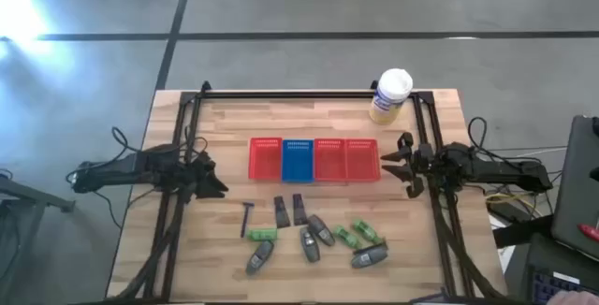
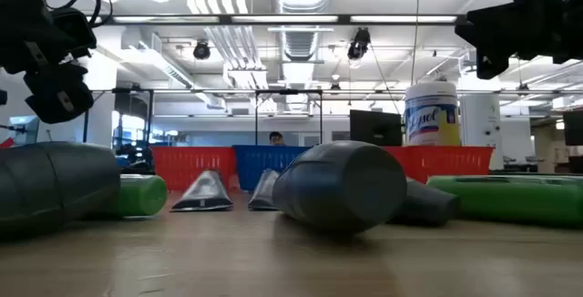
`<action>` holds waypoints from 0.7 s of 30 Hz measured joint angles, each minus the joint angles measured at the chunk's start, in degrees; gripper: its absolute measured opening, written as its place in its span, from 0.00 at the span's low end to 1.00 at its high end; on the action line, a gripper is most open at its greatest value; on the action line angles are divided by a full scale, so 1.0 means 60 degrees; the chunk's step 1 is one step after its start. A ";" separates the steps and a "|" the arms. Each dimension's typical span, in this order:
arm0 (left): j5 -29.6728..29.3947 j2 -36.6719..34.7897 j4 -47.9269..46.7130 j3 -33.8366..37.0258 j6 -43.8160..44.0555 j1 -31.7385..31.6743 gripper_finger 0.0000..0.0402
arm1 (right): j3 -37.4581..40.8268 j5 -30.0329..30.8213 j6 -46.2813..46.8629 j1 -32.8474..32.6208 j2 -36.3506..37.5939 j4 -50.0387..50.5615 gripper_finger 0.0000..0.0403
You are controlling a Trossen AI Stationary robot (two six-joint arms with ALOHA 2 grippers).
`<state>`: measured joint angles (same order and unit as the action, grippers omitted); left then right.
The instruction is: Pick & Place Travel size toiletries
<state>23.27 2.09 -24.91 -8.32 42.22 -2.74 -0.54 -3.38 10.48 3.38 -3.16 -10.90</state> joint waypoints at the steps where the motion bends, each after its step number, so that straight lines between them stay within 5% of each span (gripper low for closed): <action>1: -0.0003 -0.0003 0.0000 -0.0001 0.0000 0.0000 0.43 | 0.0000 0.0000 -0.0010 0.0000 0.0000 0.0000 0.31; 21: 0.0000 -0.0001 0.0000 -0.0001 0.0003 0.0000 0.43 | 0.0000 0.0000 -0.0010 0.0002 0.0000 0.0000 0.16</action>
<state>23.27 2.08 -24.91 -8.32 42.23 -2.74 -0.54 -3.38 10.42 3.39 -3.16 -10.90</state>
